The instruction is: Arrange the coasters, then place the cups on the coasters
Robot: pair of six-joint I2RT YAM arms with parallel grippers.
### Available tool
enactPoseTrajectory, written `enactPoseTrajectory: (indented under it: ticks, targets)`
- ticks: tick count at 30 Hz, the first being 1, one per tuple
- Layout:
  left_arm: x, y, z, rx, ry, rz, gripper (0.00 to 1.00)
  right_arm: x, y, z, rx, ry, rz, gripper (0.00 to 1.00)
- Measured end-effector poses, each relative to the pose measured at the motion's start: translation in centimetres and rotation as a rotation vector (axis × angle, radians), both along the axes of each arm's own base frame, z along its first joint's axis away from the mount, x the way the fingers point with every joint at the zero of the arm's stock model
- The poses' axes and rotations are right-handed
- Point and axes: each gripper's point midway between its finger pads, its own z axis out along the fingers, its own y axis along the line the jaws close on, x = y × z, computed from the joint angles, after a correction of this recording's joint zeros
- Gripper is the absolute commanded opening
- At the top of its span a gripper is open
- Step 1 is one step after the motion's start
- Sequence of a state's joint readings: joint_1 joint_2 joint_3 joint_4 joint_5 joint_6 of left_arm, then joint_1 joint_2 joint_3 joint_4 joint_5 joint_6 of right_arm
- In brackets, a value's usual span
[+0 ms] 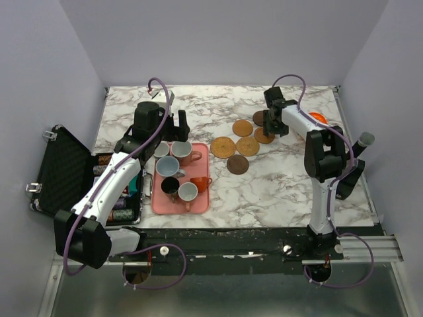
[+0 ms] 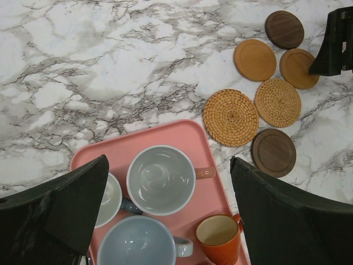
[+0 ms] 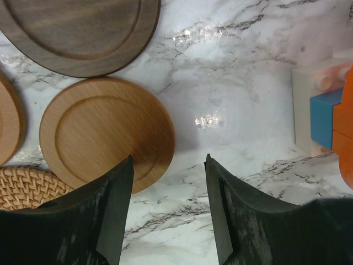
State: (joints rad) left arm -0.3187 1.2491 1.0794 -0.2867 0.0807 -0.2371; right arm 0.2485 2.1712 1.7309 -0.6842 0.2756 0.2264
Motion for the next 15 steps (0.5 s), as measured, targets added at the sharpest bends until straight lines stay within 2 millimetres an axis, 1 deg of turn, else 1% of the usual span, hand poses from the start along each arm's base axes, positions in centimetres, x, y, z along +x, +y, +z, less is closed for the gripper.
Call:
enactPoseTrajectory:
  ticks: [2, 8, 15]
  targets:
    - [0.0, 0.0, 0.0, 0.0, 0.0, 0.0, 0.99, -0.5, -0.2, -0.3, -0.007, 0.024, -0.001, 0.62]
    - [-0.1, -0.2, 0.0, -0.002, 0.001, -0.003, 0.99, -1.2, -0.4, -0.6, -0.016, 0.055, -0.001, 0.62]
    - [-0.1, -0.2, 0.0, -0.003, 0.001, -0.004, 0.99, -2.1, -0.6, -0.5, -0.027, 0.101, -0.001, 0.62]
